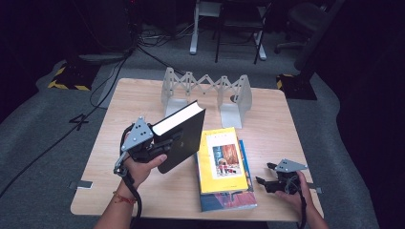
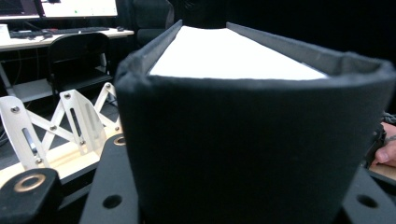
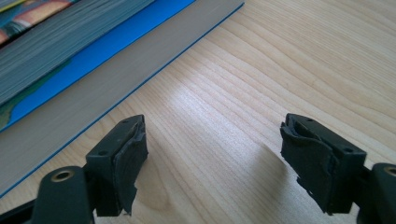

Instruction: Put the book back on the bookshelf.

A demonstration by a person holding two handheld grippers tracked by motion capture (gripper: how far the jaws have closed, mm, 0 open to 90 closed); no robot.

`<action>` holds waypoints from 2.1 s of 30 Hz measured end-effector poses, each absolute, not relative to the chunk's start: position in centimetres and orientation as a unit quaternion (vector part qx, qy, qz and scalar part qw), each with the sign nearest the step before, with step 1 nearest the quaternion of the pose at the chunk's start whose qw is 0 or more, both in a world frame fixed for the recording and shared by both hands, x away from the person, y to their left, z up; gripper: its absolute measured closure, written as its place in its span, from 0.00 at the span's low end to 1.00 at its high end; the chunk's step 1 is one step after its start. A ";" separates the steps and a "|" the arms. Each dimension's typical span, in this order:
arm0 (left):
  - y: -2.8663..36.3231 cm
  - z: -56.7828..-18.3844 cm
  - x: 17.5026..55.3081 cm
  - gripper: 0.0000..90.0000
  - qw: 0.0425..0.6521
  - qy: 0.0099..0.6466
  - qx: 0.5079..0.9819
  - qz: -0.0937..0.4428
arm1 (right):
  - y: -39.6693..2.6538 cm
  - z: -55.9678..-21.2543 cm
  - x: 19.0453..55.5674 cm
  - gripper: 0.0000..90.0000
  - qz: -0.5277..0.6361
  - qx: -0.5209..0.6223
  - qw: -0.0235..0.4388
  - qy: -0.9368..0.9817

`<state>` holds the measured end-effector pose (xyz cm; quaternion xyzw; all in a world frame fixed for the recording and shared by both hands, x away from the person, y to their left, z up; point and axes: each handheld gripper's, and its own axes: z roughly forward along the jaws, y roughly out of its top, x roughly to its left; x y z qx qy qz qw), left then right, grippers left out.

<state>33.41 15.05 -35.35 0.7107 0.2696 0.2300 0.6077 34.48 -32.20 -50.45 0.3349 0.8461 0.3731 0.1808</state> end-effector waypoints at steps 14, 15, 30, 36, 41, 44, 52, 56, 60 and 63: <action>15.6 -35.3 34.6 0.59 0.610 0.286 0.702 0.230 | -32.4 -50.5 34.9 0.24 0.375 0.349 0.158 0.844; 15.7 -35.3 34.6 0.59 0.606 0.288 0.704 0.232 | -32.4 -50.5 34.9 0.24 0.375 0.349 0.159 0.844; 17.4 -36.9 37.7 0.59 0.578 0.347 0.695 0.250 | -32.4 -50.5 34.9 0.24 0.375 0.348 0.159 0.844; 17.4 -37.0 38.5 0.59 0.570 0.357 0.689 0.269 | -32.4 -50.5 34.9 0.24 0.375 0.349 0.158 0.844; 17.2 -36.7 39.8 0.59 0.559 0.367 0.691 0.273 | -32.4 -50.5 34.9 0.24 0.375 0.348 0.159 0.845; 17.0 -36.5 40.7 0.59 0.554 0.374 0.691 0.275 | -32.4 -50.5 34.9 0.24 0.375 0.348 0.159 0.845; 16.4 -36.5 43.3 0.59 0.545 0.395 0.687 0.274 | -32.4 -50.5 34.9 0.24 0.375 0.348 0.159 0.845; 16.0 -36.5 44.4 0.59 0.538 0.403 0.686 0.278 | -32.4 -50.5 34.9 0.24 0.375 0.348 0.158 0.844; 16.1 -36.5 45.2 0.59 0.532 0.405 0.688 0.282 | -32.4 -50.5 34.9 0.24 0.375 0.348 0.159 0.845; 16.0 -36.6 46.1 0.59 0.526 0.406 0.689 0.289 | -32.4 -50.5 34.9 0.24 0.375 0.347 0.159 0.845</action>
